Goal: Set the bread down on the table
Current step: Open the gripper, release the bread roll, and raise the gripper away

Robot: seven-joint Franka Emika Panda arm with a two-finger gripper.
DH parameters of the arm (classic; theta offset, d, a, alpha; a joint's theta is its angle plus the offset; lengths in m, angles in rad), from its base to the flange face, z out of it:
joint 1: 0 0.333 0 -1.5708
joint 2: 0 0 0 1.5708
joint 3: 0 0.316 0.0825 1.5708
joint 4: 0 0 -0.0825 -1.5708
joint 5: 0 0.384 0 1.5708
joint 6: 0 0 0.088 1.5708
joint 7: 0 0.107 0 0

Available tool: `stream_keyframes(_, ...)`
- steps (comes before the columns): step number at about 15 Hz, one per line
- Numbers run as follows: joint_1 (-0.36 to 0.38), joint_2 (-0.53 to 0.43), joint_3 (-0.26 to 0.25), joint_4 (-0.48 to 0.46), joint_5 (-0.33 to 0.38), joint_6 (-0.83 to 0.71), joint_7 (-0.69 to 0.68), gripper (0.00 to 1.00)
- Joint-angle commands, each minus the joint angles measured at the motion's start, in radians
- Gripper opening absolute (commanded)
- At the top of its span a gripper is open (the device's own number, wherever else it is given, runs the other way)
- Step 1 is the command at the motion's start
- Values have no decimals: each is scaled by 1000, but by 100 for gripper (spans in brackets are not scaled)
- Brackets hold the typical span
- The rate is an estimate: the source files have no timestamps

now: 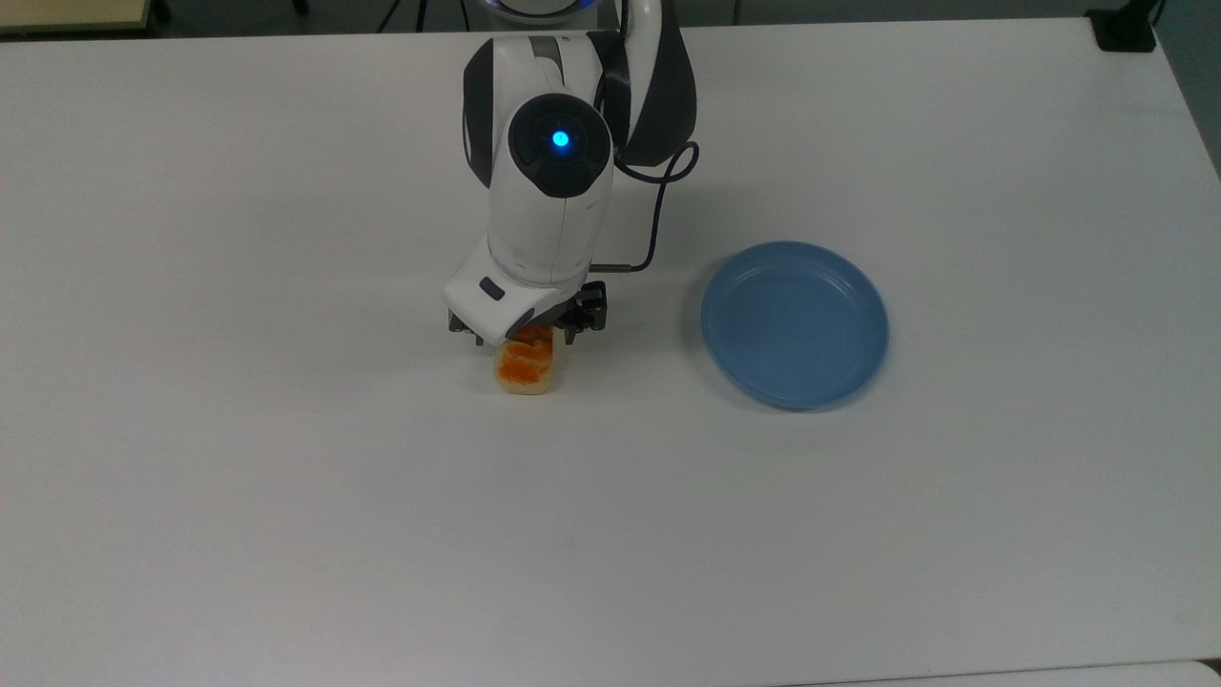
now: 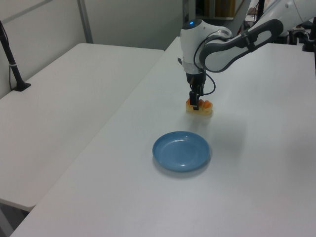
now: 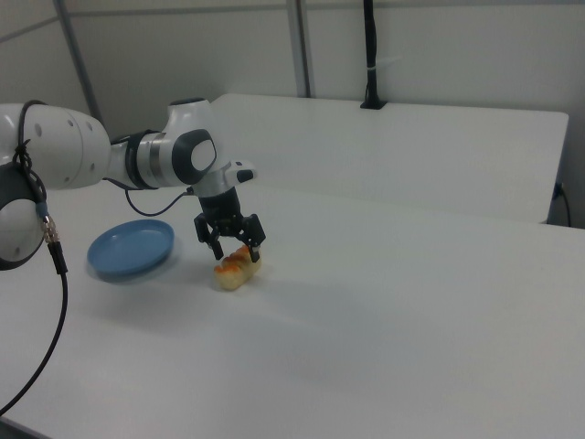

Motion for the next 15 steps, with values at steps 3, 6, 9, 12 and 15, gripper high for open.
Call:
stream_keyframes(3, 23, -94, 6, 12, -2, -31, 44, 100)
stream_keyframes(6, 29, -210, 13, 11, 1, -144, 78, 100)
stream_keyframes(9, 20, -336, 11, 6, 48, -264, 78, 100)
stream_keyframes(12, 18, -427, 8, 3, 91, -405, 78, 100)
stream_keyframes(15, 11, -484, 2, -12, 128, -440, 79, 100)
